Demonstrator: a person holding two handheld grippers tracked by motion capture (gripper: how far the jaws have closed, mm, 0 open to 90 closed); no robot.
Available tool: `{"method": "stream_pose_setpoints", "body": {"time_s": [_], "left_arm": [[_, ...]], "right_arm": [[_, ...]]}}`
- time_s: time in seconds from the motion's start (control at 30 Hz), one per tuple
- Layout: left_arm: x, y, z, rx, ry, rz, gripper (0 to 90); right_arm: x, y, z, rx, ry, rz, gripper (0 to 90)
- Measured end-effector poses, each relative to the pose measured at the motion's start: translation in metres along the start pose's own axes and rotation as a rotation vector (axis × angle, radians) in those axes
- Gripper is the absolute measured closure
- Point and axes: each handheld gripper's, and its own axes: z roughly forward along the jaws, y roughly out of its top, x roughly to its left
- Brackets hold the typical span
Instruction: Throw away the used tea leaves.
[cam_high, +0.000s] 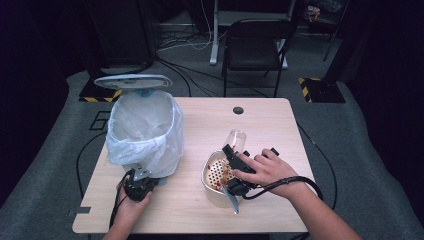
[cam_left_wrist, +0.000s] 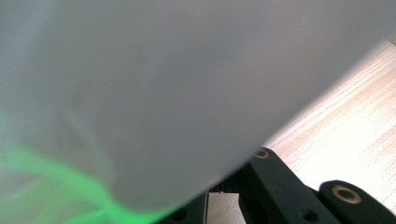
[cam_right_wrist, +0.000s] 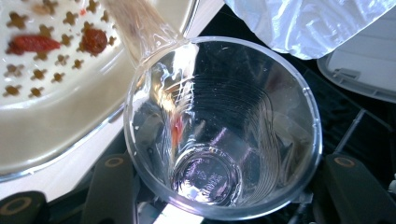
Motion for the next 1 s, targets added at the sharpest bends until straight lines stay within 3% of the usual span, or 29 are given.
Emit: {"method": "stream_pose_setpoints", "body": {"time_s": [0.1, 0.2, 0.23, 0.27, 0.3, 0.33, 0.4, 0.47, 0.5, 0.53, 0.63, 0.83, 0.9, 0.93, 1.0], "left_arm": [[-0.001, -0.001, 0.001, -0.009, 0.016, -0.033, 90.0], [-0.001, -0.001, 0.001, -0.009, 0.012, -0.026, 90.0], [-0.002, -0.001, 0.001, -0.015, 0.015, -0.032, 90.0], [-0.002, -0.001, 0.001, -0.015, 0.015, -0.032, 90.0], [-0.002, -0.001, 0.001, -0.017, 0.015, -0.034, 90.0], [-0.001, -0.001, 0.001, -0.02, 0.005, -0.019, 90.0], [-0.002, -0.001, 0.001, -0.011, 0.014, -0.037, 90.0], [-0.001, -0.001, 0.001, -0.015, 0.011, -0.028, 90.0], [-0.001, -0.001, 0.001, -0.012, 0.014, -0.029, 90.0], [-0.001, -0.001, 0.001, -0.012, 0.014, -0.03, 90.0], [-0.001, -0.001, 0.001, -0.012, 0.014, -0.029, 90.0], [-0.002, -0.001, 0.001, -0.011, 0.012, -0.028, 90.0], [-0.002, -0.001, 0.001, -0.012, 0.012, -0.029, 90.0], [-0.002, -0.001, 0.001, -0.011, 0.012, -0.029, 90.0], [-0.002, -0.001, 0.001, -0.011, 0.013, -0.029, 90.0]], "right_arm": [[0.001, 0.0, 0.0, 0.003, 0.001, -0.022, 43.5], [0.003, 0.0, 0.001, 0.006, -0.001, -0.05, 43.4], [0.008, 0.002, 0.003, -0.011, -0.033, -0.002, 43.4], [0.008, 0.002, 0.003, -0.011, -0.033, -0.002, 43.4], [0.012, 0.004, 0.004, -0.006, -0.061, 0.024, 43.4], [0.012, 0.004, 0.004, -0.004, -0.063, 0.007, 43.5], [0.013, 0.004, 0.004, -0.004, -0.066, 0.007, 43.5], [0.014, 0.005, 0.004, -0.002, -0.074, 0.001, 43.5], [0.017, 0.007, 0.003, 0.018, -0.073, 0.056, 43.4], [0.015, 0.006, 0.004, -0.004, -0.082, 0.02, 43.5], [0.014, 0.006, 0.004, 0.002, -0.066, -0.024, 43.4], [0.012, 0.006, 0.002, -0.006, -0.071, -0.016, 43.3], [0.015, 0.009, 0.0, 0.003, -0.081, 0.078, 43.3], [0.013, 0.009, 0.002, -0.021, -0.091, 0.052, 43.3], [0.011, 0.006, 0.002, -0.01, -0.071, -0.007, 43.3]]}}
